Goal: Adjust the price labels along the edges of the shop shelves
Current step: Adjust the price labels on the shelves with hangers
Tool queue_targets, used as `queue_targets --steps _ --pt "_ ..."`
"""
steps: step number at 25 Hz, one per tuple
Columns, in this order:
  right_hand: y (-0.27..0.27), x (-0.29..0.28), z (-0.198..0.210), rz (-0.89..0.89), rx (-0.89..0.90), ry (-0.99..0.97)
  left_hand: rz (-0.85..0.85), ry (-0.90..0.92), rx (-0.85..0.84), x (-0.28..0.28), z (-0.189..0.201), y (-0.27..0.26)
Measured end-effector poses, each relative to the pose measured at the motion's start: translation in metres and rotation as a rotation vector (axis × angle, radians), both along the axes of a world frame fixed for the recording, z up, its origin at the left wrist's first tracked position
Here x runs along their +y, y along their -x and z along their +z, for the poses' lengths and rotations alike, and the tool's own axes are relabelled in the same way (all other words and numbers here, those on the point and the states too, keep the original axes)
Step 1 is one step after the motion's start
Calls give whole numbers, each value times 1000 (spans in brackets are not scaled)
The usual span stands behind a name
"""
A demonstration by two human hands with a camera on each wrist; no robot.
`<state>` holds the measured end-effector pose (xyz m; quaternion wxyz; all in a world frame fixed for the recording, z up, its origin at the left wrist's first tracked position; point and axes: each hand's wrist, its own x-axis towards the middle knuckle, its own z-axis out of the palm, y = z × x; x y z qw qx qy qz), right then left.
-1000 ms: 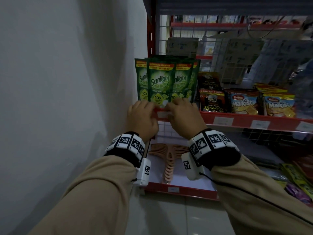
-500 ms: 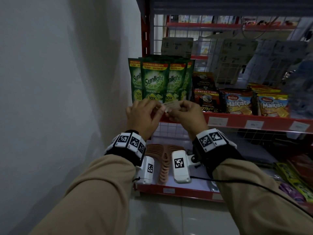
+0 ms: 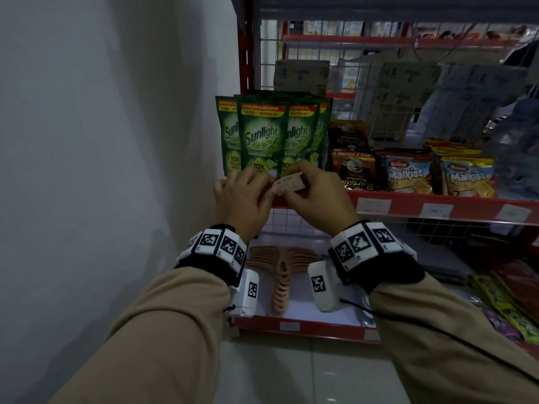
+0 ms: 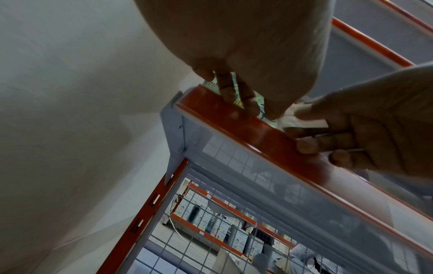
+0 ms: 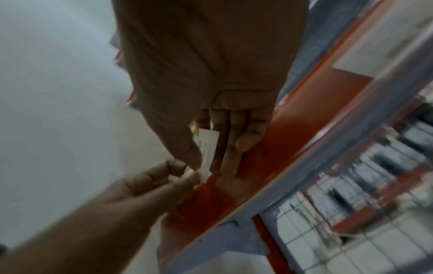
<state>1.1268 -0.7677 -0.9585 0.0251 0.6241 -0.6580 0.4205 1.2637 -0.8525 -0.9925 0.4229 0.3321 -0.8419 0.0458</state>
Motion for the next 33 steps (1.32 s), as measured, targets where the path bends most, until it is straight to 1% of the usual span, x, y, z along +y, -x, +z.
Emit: queue_targets --steps 1,2,3,4,6,8,10,13,15,17,21,26,33 --pt "-1 1 2 -27 162 11 -1 17 -22 -1 1 -1" --pt "-1 1 4 -40 269 17 -3 32 -42 -1 1 -3" --pt "0 1 6 -43 307 15 -6 43 -58 -1 2 -4" --pt "2 -1 7 -46 278 21 -7 49 -67 -1 3 -6" --pt "6 -5 7 -75 148 79 -16 53 -50 -2 4 -11" --pt "5 -10 3 -100 105 140 -46 31 8 -2 6 -15" --pt "-3 -15 -3 -85 128 137 -93 -5 83 -3 8 -19" --pt "-13 -20 -8 -78 203 30 -155 -45 141 -7 6 -23" --pt "-15 -21 -8 -104 261 -19 -190 -49 113 -9 5 -25" --pt "-17 -20 -7 -96 297 -40 -202 -18 47 -10 4 -24" --pt "-13 -15 -4 -6 319 -54 -139 62 -42 -11 3 -20" --pt "-2 -9 0 -61 414 -151 -25 156 -37 -8 1 -18" --pt "-3 -11 1 -76 426 -192 -5 147 -86 -5 4 -21"
